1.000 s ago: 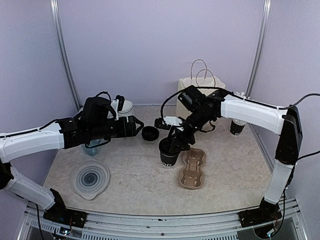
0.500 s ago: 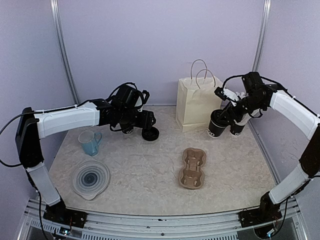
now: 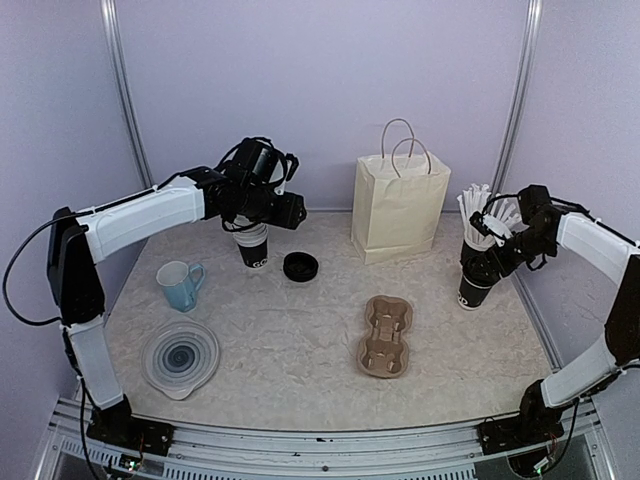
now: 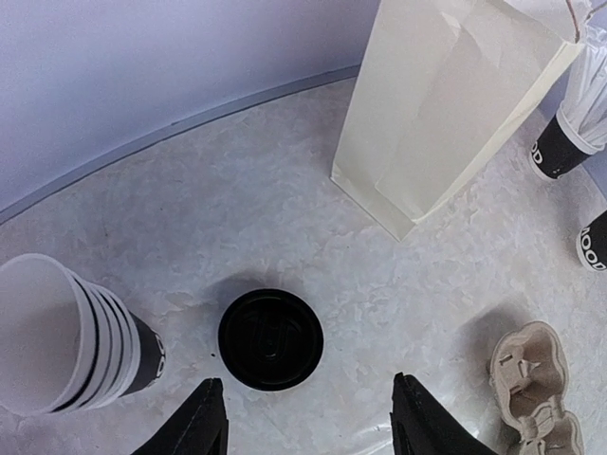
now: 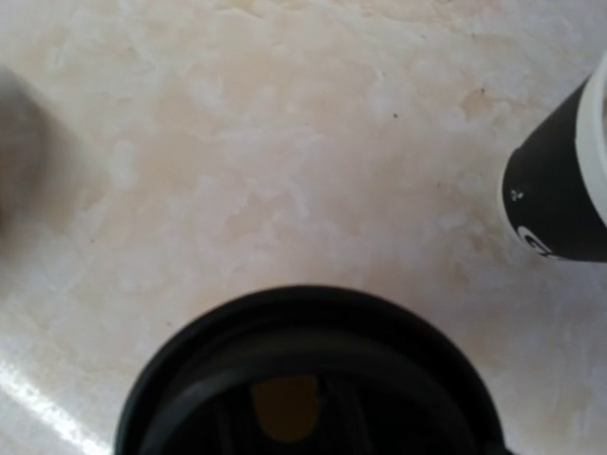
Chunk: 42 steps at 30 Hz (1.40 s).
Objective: Pack the takeout coffee
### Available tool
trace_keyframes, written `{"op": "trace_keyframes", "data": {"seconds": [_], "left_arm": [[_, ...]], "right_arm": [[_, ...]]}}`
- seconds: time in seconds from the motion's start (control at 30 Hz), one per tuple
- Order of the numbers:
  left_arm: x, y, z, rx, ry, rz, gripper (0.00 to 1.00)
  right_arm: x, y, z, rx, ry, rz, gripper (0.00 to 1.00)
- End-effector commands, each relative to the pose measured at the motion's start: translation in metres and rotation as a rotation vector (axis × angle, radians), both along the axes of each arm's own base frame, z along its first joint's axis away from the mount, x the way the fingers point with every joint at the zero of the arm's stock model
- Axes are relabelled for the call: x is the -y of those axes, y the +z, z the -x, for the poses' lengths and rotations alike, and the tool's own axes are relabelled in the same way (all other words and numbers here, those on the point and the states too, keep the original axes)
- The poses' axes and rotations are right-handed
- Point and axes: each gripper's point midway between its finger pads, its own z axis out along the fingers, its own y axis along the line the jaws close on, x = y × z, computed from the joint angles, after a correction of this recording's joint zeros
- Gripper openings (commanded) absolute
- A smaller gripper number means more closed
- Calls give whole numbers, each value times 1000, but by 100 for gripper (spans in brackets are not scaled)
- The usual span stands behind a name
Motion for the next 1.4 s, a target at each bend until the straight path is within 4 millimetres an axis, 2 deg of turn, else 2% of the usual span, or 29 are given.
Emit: {"op": "trace_keyframes", "data": {"seconds": [0.0,0.2,0.4,0.5,0.6,0.67,0.8,1.13,1.2,1.37], "left_arm": [[-31,12,-6,6,40,-67,59],[-70,14,-16,-30,101,-87,59],[-92,23,-22,-31,139,-106,61],[-100,30,-25,-20,154,-112,61],[-106,35,-30,-20,164,-118,55],[-108,34,-32,-41,162,-139,49],[-105,14,-39,-99,149,-196,41],[-95,-12,-63,-102,139,-231,37],[-93,-19,-66,-111,137,-235,36],[-90,-32,-69,-131,133,-245,26]], "right_arm": [[5,-6,-8,10,-32,-9,78],[1,-7,-6,5,-21,-34,82],[1,-7,-2,5,-25,-32,87],[-10,14,2,47,17,-88,89],[-27,41,9,112,89,-165,89],[-36,52,13,140,125,-215,88],[-52,57,23,159,188,-300,87],[-96,73,72,253,478,-515,86],[-101,71,77,252,498,-519,86],[-100,58,77,225,494,-508,85]]}}
